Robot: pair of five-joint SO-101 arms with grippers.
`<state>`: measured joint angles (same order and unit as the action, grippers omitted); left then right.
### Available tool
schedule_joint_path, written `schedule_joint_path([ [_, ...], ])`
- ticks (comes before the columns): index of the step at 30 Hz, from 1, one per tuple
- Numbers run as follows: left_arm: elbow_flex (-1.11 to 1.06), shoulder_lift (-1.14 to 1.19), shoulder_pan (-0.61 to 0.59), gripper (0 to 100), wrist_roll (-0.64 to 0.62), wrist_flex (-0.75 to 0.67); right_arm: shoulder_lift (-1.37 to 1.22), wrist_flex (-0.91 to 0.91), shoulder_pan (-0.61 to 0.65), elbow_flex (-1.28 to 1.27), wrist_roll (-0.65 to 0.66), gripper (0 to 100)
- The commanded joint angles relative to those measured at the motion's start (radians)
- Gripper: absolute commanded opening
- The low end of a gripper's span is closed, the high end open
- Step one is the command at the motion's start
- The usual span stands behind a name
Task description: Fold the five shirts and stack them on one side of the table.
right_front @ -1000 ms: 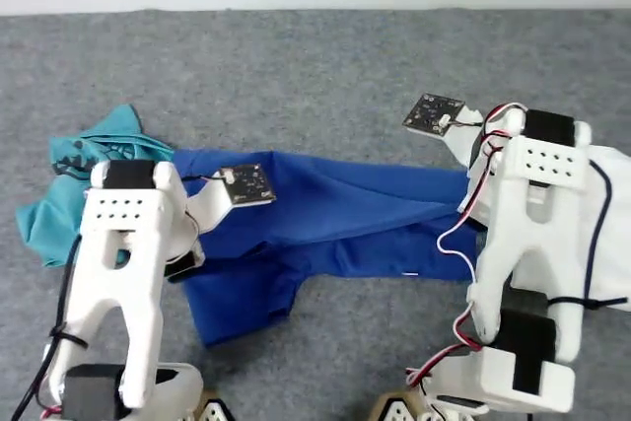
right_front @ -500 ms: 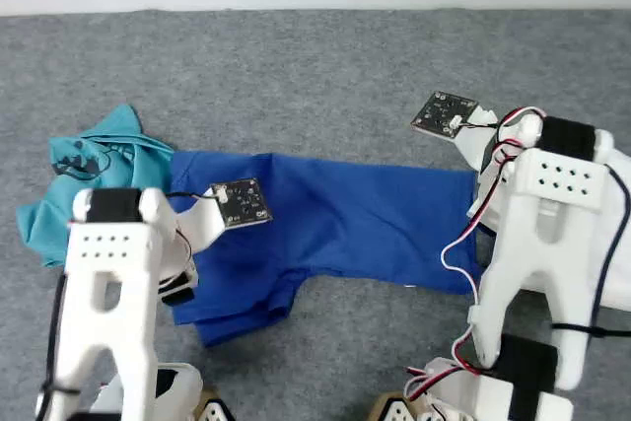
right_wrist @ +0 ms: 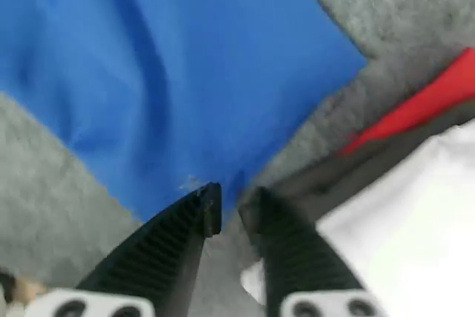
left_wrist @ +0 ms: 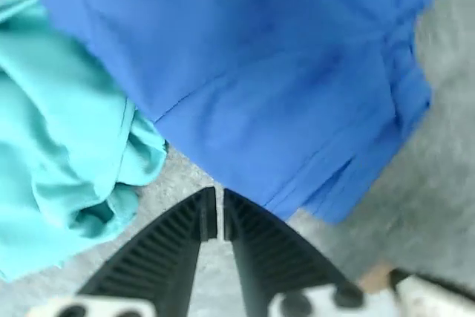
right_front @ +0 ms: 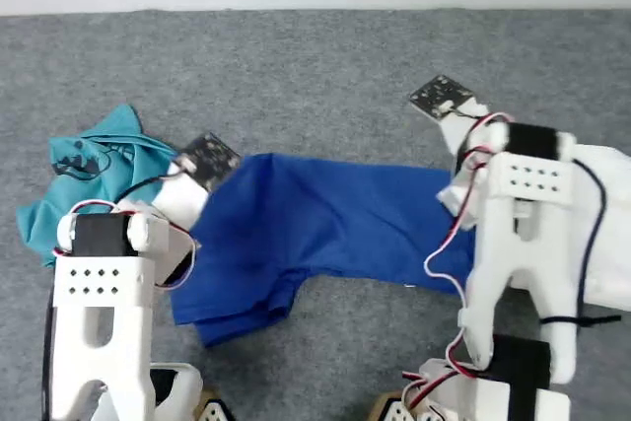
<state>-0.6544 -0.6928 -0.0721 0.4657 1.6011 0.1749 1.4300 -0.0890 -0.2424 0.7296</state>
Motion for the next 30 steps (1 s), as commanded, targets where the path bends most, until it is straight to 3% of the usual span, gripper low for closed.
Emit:
schedule_joint_path([
  [1, 0.008, -0.026, -0.009, 1, -0.141, -0.025, 0.035, -0.108, 0.042, -0.044, -0.114, 2.4],
  [5, 0.01, -0.026, -0.009, 1, -0.146, -0.028, -0.077, -0.193, 0.053, -0.041, -0.192, 2.8],
  [11, 0.013, -0.026, -0.009, 1, -0.087, -0.109, -0.375, -0.182, 0.045, 0.176, -0.252, 2.6],
  [30, -0.042, -0.026, -0.011, 1, -0.077, -0.14, -0.997, -0.105, -0.013, 0.979, -0.152, 2.6],
])
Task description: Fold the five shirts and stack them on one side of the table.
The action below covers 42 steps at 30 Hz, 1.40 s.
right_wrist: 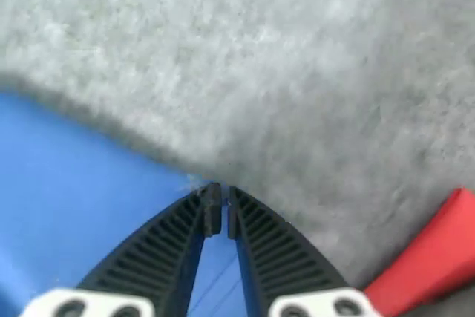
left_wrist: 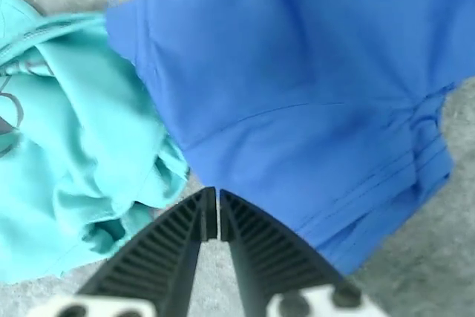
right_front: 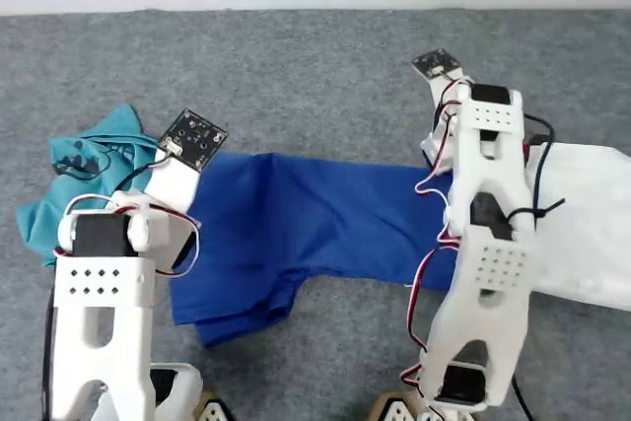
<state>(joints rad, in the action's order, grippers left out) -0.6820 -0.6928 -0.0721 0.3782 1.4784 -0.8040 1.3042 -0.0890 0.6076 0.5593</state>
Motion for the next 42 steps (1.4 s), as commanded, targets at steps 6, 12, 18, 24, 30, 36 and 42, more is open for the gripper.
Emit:
schedule_joint_path([
  [6, -0.042, -0.028, -0.011, 1, 0.011, -0.017, -0.03, 0.321, -0.013, 0.356, 0.017, 2.6],
  [12, -0.039, -0.028, -0.011, 1, 0.011, -0.017, -0.033, 0.493, -0.022, 0.43, -0.025, 2.7],
  [18, -0.038, -0.028, -0.011, 1, 0.011, -0.017, -0.097, 0.466, -0.064, 0.342, -0.04, 2.7],
  [24, -0.039, -0.028, -0.011, 1, 0.012, -0.017, -0.188, 0.321, -0.101, 0.342, -0.002, 2.6],
  [30, -0.038, -0.028, -0.011, 1, 0.012, -0.017, -0.22, 0.223, -0.101, 0.4, 0.032, 2.6],
  [36, -0.036, -0.028, -0.011, 1, 0.012, -0.017, -0.225, 0.255, -0.093, 0.583, 0.029, 2.5],
  [42, -0.033, -0.028, -0.009, 1, 0.012, -0.017, -0.223, 0.444, -0.091, 0.66, 0.029, 2.5],
])
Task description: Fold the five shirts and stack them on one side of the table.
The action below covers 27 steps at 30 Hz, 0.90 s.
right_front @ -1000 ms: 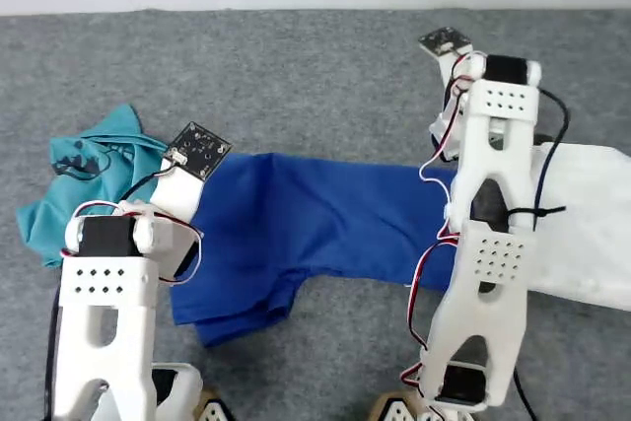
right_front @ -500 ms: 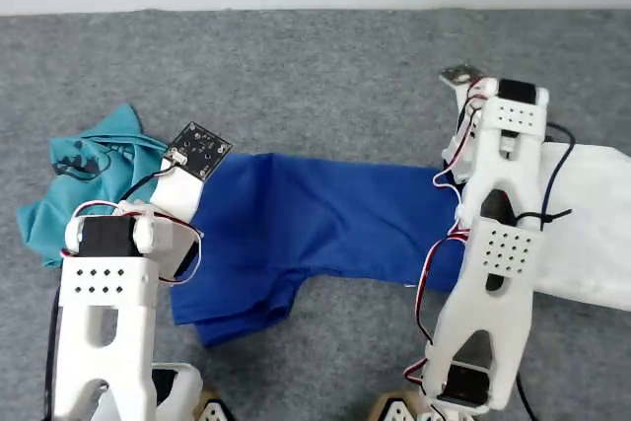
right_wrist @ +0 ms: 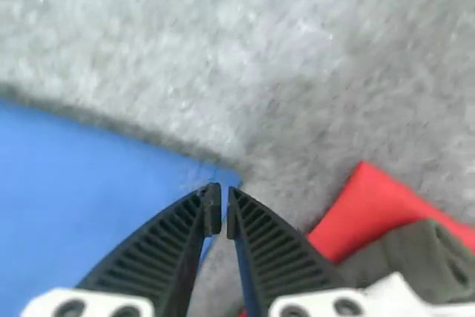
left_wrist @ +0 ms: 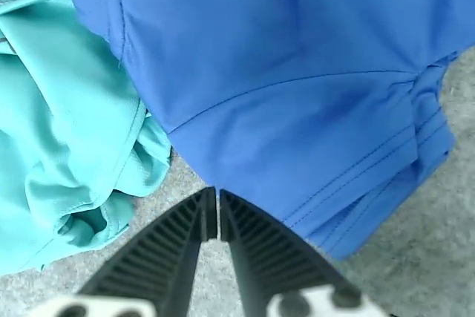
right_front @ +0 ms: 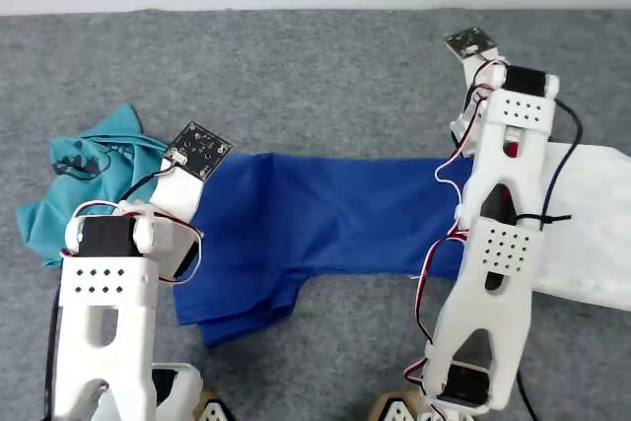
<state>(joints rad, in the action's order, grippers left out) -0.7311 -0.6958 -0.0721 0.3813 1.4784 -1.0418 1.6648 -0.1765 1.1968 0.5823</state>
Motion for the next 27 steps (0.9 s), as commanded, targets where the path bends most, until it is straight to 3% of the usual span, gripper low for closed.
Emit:
schedule_joint_path([
  [1, 0.028, -0.025, -0.009, 1, 0.008, -0.015, 0.018, 0.12, 0.001, 0.081, 0.006, 2.5],
  [6, 0.186, -0.025, -0.005, 1, 0.003, 0.064, 0.065, 0.134, 0.007, 0.006, 0.0, 2.9],
  [12, 0.42, -0.025, -0.021, 1, 0.003, 0.176, 0.257, 0.134, 0.053, -0.255, 0.0, 2.9],
  [18, 0.572, -0.025, -0.278, 1, 0.006, 0.196, 0.515, 0.133, 0.134, -0.528, -0.003, 2.5],
  [21, 0.578, -0.025, -0.413, 2, 0.006, 0.199, 0.638, 0.133, 0.189, -0.646, -0.071, 2.4],
  [27, 0.575, -0.023, -0.546, 2, 0.026, 0.272, 0.868, 0.133, 0.366, -0.861, -0.16, 2.4],
])
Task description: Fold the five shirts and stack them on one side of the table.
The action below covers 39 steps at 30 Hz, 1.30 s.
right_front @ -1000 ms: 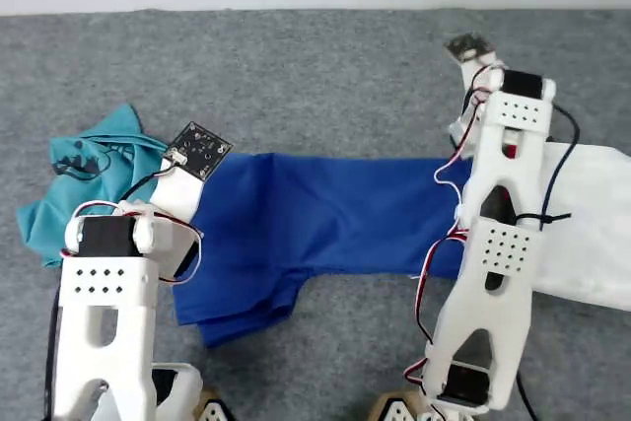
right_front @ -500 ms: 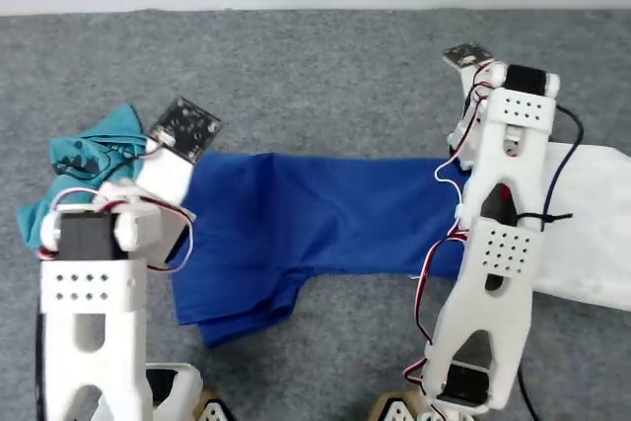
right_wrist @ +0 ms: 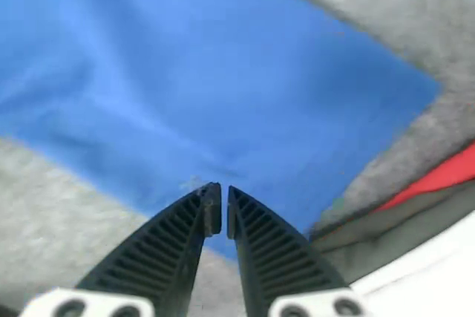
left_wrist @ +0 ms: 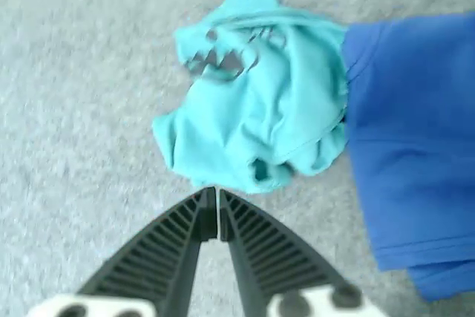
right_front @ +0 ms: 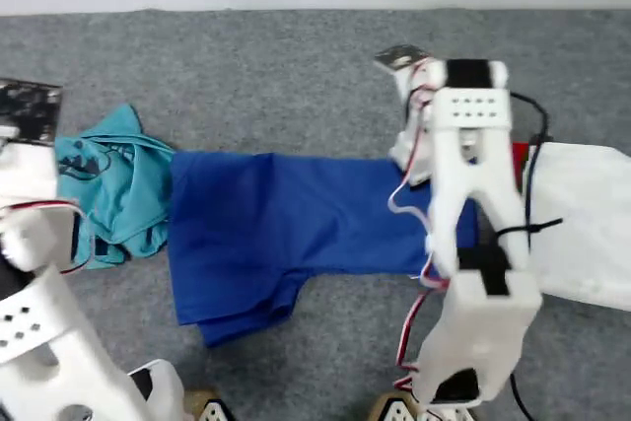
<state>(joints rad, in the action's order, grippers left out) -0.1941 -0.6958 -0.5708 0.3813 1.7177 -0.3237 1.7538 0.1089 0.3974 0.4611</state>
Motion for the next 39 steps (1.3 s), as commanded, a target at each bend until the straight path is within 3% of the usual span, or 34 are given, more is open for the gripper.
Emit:
schedule_joint_path([
  [1, 0.036, -0.023, -0.061, 2, 0.035, 0.037, 0.182, 0.044, 0.114, -0.1, -0.044, 2.4],
  [7, 0.031, -0.023, -0.175, 2, 0.112, 0.037, 0.292, 0.041, 0.332, -0.302, -0.095, 3.5],
  [12, 0.024, -0.021, -0.215, 2, 0.196, 0.037, 0.292, 0.039, 0.496, -0.374, -0.103, 15.7],
  [18, -0.027, -0.023, -0.216, 2, 0.249, 0.035, 0.291, 0.001, 0.68, -0.393, -0.094, 9.1],
  [22, -0.033, -0.023, -0.216, 2, 0.249, 0.035, 0.263, -0.064, 0.731, -0.391, -0.092, 8.4],
  [28, -0.033, -0.023, -0.219, 2, 0.249, 0.037, 0.171, -0.07, 0.783, -0.388, 0.0, 21.4],
  [39, -0.15, -0.015, -0.436, 2, 0.376, 0.034, 0.147, -0.248, 0.92, -0.393, 0.055, 21.8],
])
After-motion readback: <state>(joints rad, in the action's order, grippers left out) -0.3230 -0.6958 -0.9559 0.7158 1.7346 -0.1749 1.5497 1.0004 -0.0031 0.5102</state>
